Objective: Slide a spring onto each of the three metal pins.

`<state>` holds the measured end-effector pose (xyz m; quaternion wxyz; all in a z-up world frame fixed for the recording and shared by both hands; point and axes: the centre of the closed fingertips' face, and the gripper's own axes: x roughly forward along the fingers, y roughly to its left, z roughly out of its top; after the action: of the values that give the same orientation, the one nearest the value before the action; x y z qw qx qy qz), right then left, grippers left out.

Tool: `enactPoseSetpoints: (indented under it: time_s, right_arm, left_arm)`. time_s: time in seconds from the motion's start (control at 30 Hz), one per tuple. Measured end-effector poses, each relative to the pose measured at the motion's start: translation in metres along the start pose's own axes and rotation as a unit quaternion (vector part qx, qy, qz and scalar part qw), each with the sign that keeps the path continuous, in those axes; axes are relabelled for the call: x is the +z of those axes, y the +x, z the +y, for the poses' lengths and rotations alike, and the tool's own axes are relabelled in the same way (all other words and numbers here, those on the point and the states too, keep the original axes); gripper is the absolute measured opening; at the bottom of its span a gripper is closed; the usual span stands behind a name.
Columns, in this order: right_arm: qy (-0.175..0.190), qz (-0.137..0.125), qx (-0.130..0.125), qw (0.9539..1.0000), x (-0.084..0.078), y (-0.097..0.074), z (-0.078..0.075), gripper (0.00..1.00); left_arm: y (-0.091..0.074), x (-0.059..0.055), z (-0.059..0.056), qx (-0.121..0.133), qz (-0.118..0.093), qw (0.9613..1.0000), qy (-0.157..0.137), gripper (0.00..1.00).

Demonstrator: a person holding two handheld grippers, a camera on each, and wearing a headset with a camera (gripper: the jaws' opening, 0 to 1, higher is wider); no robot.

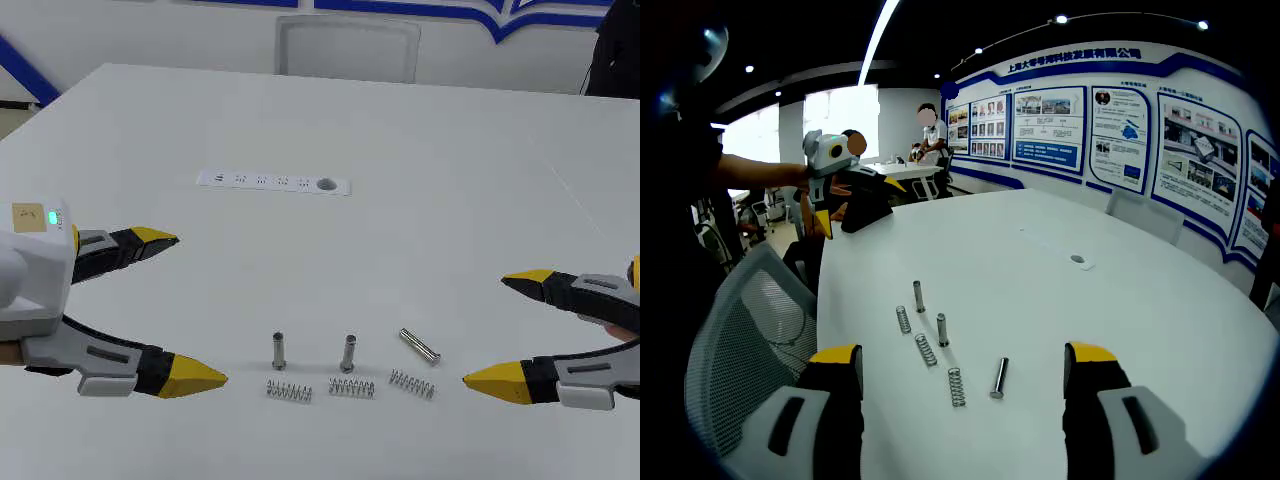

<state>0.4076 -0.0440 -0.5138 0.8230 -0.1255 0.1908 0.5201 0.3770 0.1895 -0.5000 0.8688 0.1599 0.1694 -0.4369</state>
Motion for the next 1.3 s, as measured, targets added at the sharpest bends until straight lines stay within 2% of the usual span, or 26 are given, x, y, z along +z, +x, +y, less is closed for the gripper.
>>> enactPoseSetpoints:
  time_s: [0.1, 0.3, 0.5, 0.7, 1.03, 1.07, 1.1, 1.13, 1.3]
  right_arm:
    - [0.001, 0.000, -0.003, 1.0000, 0.001, -0.001, -0.002, 0.84]
    - [0.018, -0.020, -0.008, 0.9996, 0.009, -0.003, -0.003, 0.83]
    - [0.021, -0.013, -0.010, 0.9996, 0.006, -0.001, -0.002, 0.83]
    - [0.035, -0.021, -0.012, 0.9991, 0.009, -0.001, -0.003, 0.82]
    - [0.041, -0.013, -0.010, 0.9990, 0.006, 0.001, -0.005, 0.82]
    - [0.042, -0.012, -0.009, 0.9990, 0.005, 0.002, -0.004, 0.81]
    - [0.042, -0.011, -0.006, 0.9990, 0.005, 0.003, -0.003, 0.81]
    - [0.043, -0.009, -0.004, 0.9990, 0.005, 0.004, -0.003, 0.81]
    - [0.049, -0.007, 0.003, 0.9988, 0.006, 0.011, -0.001, 0.79]
  left_arm:
    - [0.000, -0.002, 0.000, -0.002, 0.005, 1.0000, 0.001, 1.00]
    - [0.000, -0.004, -0.003, -0.006, 0.007, 1.0000, 0.000, 1.00]
    - [0.000, -0.005, -0.005, -0.010, 0.009, 0.9999, 0.004, 1.00]
    - [-0.003, -0.010, 0.000, -0.005, 0.010, 0.9999, -0.003, 1.00]
    - [-0.001, -0.013, -0.002, -0.007, 0.016, 0.9998, -0.007, 1.00]
    - [-0.001, -0.011, -0.003, -0.007, 0.013, 0.9998, -0.014, 1.00]
    - [-0.001, -0.002, -0.003, -0.009, -0.007, 0.9998, -0.019, 1.00]
    - [-0.002, 0.001, -0.003, -0.009, -0.010, 0.9998, -0.016, 1.00]
    - [0.000, 0.005, 0.001, -0.008, -0.011, 0.9998, -0.014, 1.00]
